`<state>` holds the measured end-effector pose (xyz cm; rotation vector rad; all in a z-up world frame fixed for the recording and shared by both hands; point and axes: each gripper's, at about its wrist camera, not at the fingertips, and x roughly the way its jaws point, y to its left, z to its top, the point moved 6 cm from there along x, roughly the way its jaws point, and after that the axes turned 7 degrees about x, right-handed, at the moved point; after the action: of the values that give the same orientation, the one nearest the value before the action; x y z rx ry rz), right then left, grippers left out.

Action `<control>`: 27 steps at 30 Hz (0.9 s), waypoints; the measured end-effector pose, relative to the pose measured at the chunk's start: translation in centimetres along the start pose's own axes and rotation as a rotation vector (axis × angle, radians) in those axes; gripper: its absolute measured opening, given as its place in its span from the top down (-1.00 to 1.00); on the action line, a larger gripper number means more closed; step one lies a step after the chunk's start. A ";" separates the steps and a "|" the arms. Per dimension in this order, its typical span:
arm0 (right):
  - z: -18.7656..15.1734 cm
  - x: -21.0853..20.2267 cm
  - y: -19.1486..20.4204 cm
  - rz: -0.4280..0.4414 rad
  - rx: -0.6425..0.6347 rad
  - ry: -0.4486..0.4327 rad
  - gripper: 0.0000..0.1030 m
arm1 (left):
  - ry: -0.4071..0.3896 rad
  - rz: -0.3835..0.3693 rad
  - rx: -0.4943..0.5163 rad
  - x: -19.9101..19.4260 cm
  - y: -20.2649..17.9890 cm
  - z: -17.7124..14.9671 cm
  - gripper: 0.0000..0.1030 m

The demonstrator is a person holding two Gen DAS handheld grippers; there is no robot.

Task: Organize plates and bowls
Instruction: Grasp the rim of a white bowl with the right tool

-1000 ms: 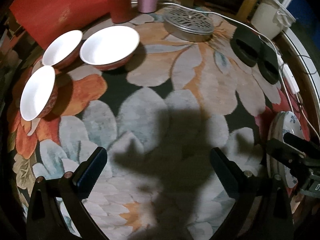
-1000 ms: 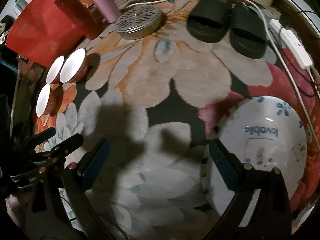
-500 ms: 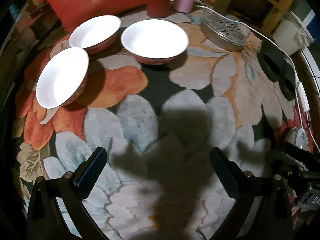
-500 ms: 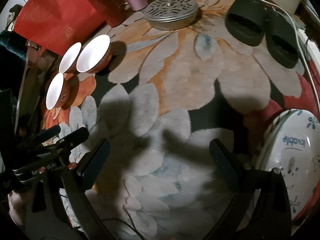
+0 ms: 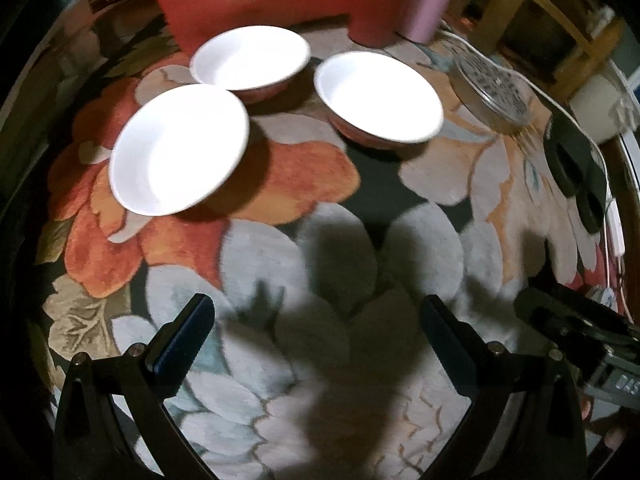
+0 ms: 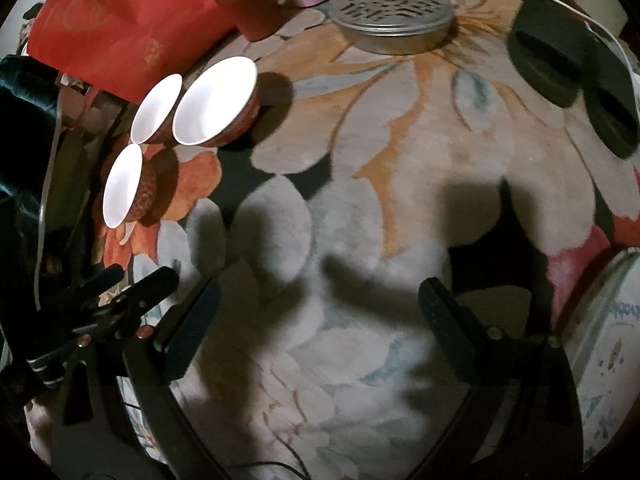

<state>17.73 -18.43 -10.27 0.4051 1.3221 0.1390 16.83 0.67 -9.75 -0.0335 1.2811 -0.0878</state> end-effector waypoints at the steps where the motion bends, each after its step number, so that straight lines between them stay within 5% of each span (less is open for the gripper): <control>1: 0.3 0.3 0.4 0.003 -0.006 0.000 -0.94 | -0.010 -0.001 -0.015 -0.2 0.6 0.2 -0.99; 14: 7.4 4.4 4.2 0.090 0.105 -0.031 -0.89 | -0.087 -0.010 -0.146 -2.5 5.8 2.0 -0.99; 25: 10.3 10.2 6.4 0.109 0.234 0.087 0.52 | -0.052 -0.031 -0.170 -1.6 7.0 0.6 -0.99; 27: 10.2 10.2 6.4 0.101 0.201 0.086 0.63 | -0.049 -0.034 -0.168 -1.6 7.1 0.4 -0.99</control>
<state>30.84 -11.37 -15.29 0.6430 1.4061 0.1086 17.12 7.87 -8.57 -0.2008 1.2369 -0.0086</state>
